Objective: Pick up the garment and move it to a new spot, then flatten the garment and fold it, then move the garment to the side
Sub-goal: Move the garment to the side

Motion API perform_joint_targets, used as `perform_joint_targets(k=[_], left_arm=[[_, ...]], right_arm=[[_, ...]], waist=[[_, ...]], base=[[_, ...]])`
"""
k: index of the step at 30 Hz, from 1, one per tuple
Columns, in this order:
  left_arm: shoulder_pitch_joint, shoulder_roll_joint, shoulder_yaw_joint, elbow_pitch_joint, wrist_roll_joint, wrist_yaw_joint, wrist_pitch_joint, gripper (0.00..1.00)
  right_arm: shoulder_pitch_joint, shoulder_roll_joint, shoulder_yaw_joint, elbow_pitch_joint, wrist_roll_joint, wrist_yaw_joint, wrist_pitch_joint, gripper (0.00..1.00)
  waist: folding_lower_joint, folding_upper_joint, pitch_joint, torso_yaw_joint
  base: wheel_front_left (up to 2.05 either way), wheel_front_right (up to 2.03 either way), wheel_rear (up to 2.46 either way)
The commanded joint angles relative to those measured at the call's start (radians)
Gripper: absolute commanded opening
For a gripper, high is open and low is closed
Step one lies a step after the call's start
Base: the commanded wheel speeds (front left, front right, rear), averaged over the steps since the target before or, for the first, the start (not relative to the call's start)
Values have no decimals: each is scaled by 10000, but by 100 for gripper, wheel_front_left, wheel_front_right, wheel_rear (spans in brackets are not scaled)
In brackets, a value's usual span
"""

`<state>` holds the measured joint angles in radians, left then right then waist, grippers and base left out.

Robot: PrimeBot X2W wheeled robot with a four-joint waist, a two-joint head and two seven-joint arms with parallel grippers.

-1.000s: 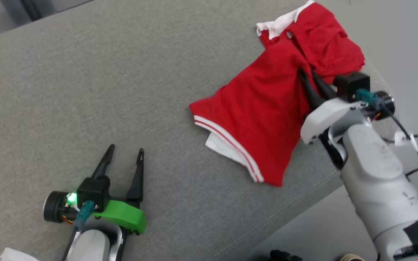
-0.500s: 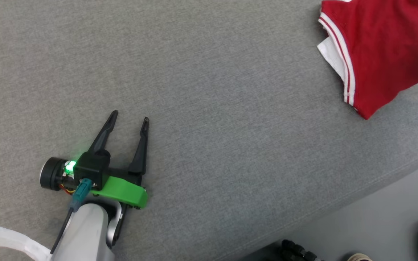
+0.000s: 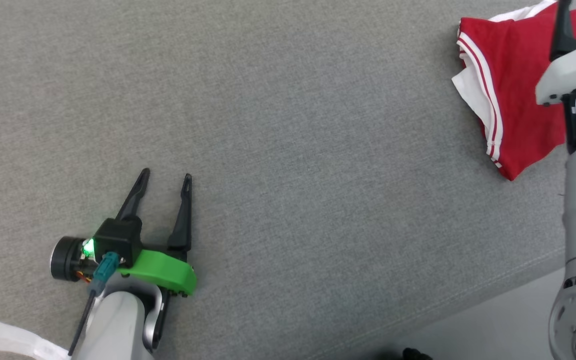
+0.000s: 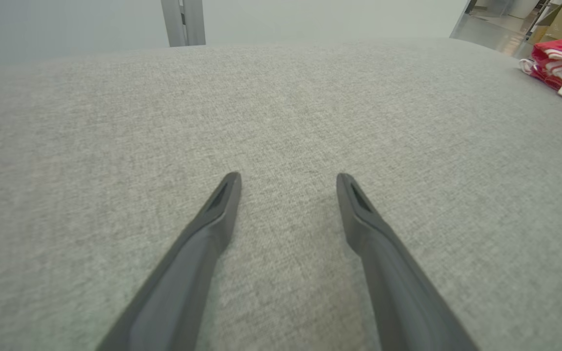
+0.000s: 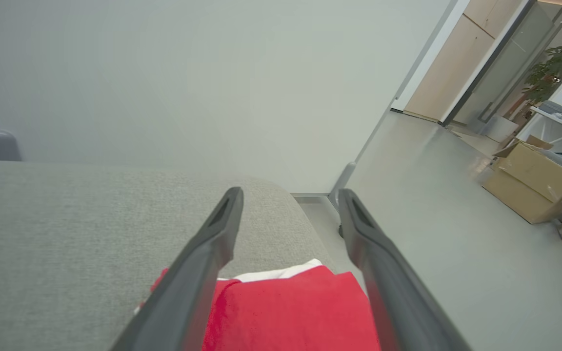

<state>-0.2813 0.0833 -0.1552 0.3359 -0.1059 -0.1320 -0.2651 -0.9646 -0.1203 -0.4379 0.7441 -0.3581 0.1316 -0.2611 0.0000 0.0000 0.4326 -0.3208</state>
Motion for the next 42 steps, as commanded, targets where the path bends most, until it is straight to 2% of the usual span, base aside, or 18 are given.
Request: perform_joint_targets(k=[1,7,15,22,31,42], left_arm=[[202,26,115,66,40,42,20,100],[535,-171,705,136,23,255,15,100],[1065,-278,1197,228,-27,393,14,100],[1592,-311,1496,275,-178,363,14,100],[2338,-314,1429,314,-522,328,14,100],[3000,-310,1335,92,-800,440,14,100]], right_arm=[[305,105,233,-366,410,-21,-36,100],[1850,602,1702,-1963,2183,-21,-42,100],[4200,667,3032,-2544,3673,-21,-45,100],[5800,671,3366,-2717,4265,-21,-45,100],[7246,672,3232,-3004,4915,-21,-46,100],[8013,672,3648,-3082,5094,-21,-46,100]], waist=[[0,0,-508,379],[0,0,-1362,1092],[0,0,-2433,2055],[0,0,-3134,2461],[0,0,-3936,2692],[0,0,-4392,3007]], base=[[0,0,0],[0,0,0],[0,0,0],[0,0,0],[0,0,0],[0,0,0]])
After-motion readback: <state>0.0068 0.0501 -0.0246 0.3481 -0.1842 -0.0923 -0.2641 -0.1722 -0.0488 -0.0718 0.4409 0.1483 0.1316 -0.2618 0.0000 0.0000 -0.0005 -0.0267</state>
